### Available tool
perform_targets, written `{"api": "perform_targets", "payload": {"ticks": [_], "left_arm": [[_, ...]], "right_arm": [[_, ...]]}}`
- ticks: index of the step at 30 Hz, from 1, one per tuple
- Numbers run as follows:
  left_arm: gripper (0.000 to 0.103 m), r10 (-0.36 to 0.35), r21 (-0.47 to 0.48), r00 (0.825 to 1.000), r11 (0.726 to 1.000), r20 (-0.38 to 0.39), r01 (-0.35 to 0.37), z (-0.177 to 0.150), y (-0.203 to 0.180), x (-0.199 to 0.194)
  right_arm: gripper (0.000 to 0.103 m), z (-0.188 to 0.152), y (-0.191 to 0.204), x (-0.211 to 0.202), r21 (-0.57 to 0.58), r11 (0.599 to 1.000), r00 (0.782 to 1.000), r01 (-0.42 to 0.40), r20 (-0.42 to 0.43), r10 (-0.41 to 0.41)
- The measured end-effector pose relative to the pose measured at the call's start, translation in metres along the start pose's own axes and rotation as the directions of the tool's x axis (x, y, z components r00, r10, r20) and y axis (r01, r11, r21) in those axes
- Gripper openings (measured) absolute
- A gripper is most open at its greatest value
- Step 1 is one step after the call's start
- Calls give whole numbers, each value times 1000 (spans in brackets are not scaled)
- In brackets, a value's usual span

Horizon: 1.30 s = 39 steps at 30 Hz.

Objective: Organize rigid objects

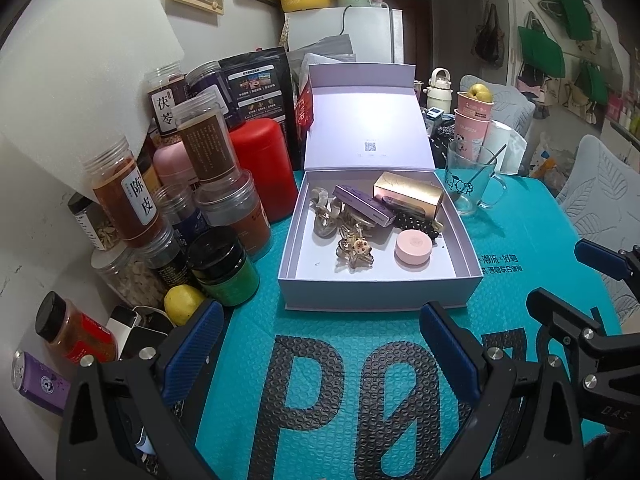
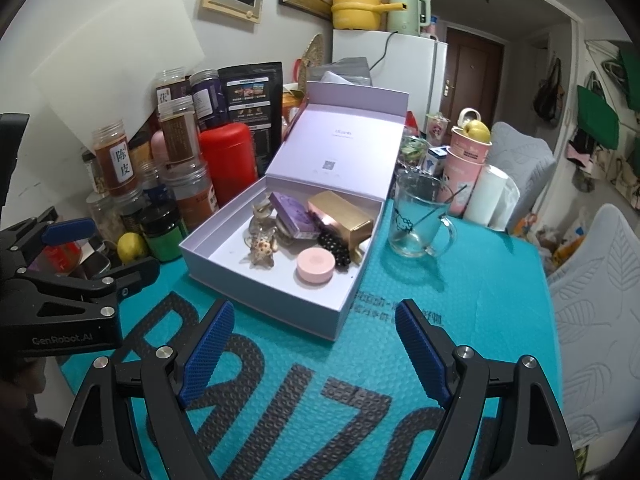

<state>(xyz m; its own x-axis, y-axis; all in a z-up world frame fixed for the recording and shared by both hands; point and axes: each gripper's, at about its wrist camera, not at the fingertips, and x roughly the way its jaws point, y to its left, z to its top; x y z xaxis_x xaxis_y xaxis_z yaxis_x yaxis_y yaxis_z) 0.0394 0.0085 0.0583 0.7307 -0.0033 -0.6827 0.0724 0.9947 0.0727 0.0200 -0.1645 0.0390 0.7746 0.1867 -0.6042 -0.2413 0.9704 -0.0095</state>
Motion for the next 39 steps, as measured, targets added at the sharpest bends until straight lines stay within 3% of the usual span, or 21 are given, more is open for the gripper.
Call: {"api": "perform_targets", "payload": {"ticks": [39], "left_arm": [[100,-26,28,1000,999,-11,26,-5,-10,0]], "right_arm": [[84,-2,-5,-7,33,999,1000,15,-3,-15]]}}
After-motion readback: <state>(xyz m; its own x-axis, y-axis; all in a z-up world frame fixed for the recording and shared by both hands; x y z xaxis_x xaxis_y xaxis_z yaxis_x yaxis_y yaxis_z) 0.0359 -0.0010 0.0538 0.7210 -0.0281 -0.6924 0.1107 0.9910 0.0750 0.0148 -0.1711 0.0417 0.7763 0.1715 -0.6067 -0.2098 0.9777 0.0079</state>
